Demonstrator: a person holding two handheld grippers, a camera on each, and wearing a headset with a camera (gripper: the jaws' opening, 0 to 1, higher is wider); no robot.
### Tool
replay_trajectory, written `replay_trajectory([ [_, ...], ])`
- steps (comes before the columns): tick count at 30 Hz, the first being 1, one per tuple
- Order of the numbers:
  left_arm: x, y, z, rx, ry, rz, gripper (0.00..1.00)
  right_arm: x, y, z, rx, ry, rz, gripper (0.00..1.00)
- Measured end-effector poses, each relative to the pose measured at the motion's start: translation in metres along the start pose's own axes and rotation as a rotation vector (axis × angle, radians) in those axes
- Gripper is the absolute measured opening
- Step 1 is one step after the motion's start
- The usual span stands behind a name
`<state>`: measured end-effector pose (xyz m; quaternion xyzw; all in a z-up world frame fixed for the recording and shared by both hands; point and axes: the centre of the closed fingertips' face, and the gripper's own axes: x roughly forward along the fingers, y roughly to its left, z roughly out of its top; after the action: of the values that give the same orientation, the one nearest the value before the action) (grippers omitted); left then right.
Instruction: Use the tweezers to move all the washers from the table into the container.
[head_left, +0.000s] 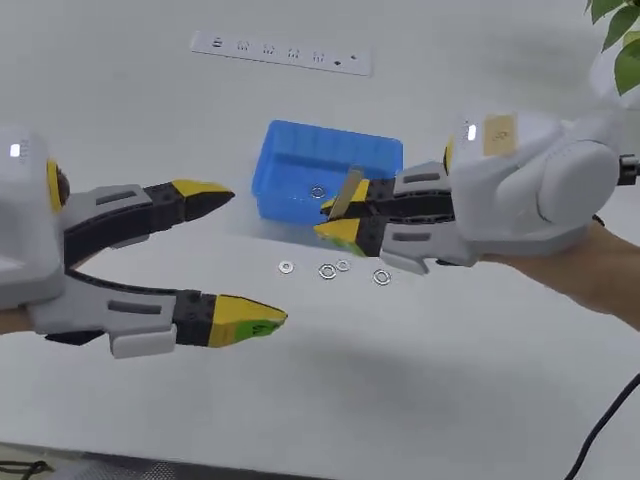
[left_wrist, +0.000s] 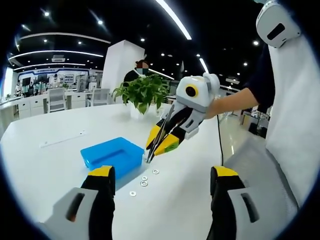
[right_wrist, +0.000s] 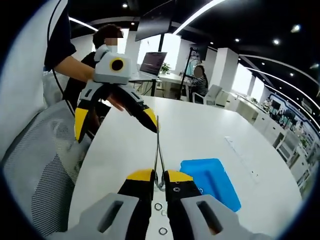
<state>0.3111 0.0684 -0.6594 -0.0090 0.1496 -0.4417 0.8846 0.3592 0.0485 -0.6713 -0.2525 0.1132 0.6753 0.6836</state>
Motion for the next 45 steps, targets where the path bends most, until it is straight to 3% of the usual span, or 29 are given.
replay_trajectory([
  [8, -0.009, -0.002, 0.002, -0.051, -0.045, 0.010, 0.92, -0.006, -0.019, 0.010, -0.048, 0.007, -0.024, 0.09],
  [19, -0.014, 0.007, -0.008, -0.044, -0.027, 0.048, 0.99, -0.005, -0.072, 0.002, -0.037, 0.028, -0.072, 0.09],
  [23, -0.016, 0.014, -0.020, 0.022, 0.038, 0.054, 0.99, 0.007, -0.089, -0.009, -0.015, 0.038, -0.066, 0.09],
  [27, -0.016, 0.017, -0.021, 0.060, 0.052, 0.054, 0.99, 0.022, -0.098, -0.027, 0.037, 0.054, -0.045, 0.09],
  [29, -0.016, 0.023, -0.023, 0.113, 0.068, 0.074, 0.99, 0.031, -0.100, -0.040, 0.041, 0.075, -0.031, 0.09],
  [33, -0.012, 0.028, -0.026, 0.124, 0.081, 0.086, 0.99, 0.045, -0.102, -0.062, 0.061, 0.107, -0.007, 0.09],
  [35, -0.012, 0.036, -0.031, 0.144, 0.108, 0.116, 0.99, 0.051, -0.102, -0.069, 0.074, 0.107, 0.001, 0.09],
  [45, -0.017, 0.048, -0.040, 0.147, 0.135, 0.155, 0.99, 0.069, -0.103, -0.092, 0.089, 0.132, 0.013, 0.09],
])
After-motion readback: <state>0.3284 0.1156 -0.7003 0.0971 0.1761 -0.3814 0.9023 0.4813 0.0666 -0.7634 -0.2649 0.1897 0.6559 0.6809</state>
